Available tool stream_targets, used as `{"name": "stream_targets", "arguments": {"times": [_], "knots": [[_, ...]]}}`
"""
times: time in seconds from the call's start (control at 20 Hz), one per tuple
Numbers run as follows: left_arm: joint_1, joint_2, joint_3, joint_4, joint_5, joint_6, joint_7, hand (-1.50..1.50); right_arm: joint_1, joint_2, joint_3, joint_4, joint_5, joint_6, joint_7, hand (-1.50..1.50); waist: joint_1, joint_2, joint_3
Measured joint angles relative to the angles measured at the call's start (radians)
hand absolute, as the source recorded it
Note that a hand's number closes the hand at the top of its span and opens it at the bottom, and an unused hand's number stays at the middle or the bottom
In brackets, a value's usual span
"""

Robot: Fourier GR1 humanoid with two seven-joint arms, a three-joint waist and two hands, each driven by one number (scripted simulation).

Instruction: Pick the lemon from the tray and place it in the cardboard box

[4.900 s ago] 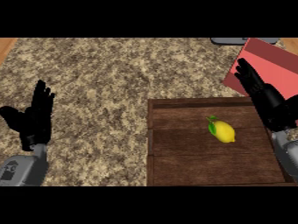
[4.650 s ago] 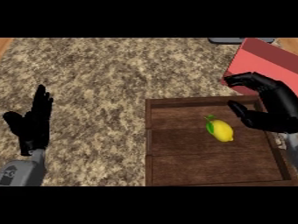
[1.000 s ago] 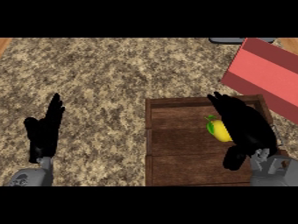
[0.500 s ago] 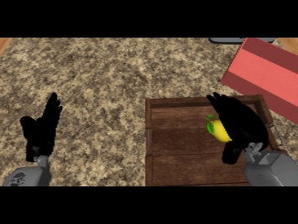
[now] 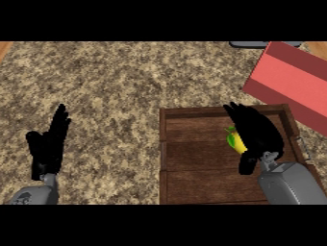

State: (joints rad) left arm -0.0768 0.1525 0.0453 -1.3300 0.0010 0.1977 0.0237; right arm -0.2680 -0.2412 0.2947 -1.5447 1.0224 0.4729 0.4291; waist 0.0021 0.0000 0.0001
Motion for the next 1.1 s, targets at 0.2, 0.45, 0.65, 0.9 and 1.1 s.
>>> {"name": "stream_targets", "arguments": {"times": [0.2, 0.45, 0.65, 0.9, 1.1], "knots": [[-0.025, 0.000, 0.019, 0.029, 0.000, -0.014, -0.002, 0.00, -0.015, 0.017, -0.024, 0.069, 0.032, -0.035, -0.051, -1.50, 0.000, 0.000, 0.000], [0.001, 0.001, 0.022, -0.013, -0.008, -0.022, 0.017, 0.00, -0.018, 0.040, -0.036, 0.098, 0.060, -0.045, -0.075, 1.50, 0.000, -0.001, -0.001], [0.005, -0.014, 0.012, -0.028, -0.024, -0.009, 0.027, 0.00, -0.031, 0.033, -0.028, 0.105, 0.076, -0.088, -0.145, 1.50, -0.001, -0.004, -0.003], [-0.003, -0.025, 0.015, -0.026, -0.025, -0.009, 0.034, 0.00, -0.026, 0.050, -0.022, 0.119, 0.124, -0.177, -0.189, 1.50, -0.001, -0.005, -0.003], [0.009, -0.018, 0.028, -0.012, -0.023, -0.018, 0.008, 0.00, 0.020, 0.094, -0.045, 0.082, 0.120, -0.178, -0.122, 1.50, -0.002, -0.009, -0.005]]}}
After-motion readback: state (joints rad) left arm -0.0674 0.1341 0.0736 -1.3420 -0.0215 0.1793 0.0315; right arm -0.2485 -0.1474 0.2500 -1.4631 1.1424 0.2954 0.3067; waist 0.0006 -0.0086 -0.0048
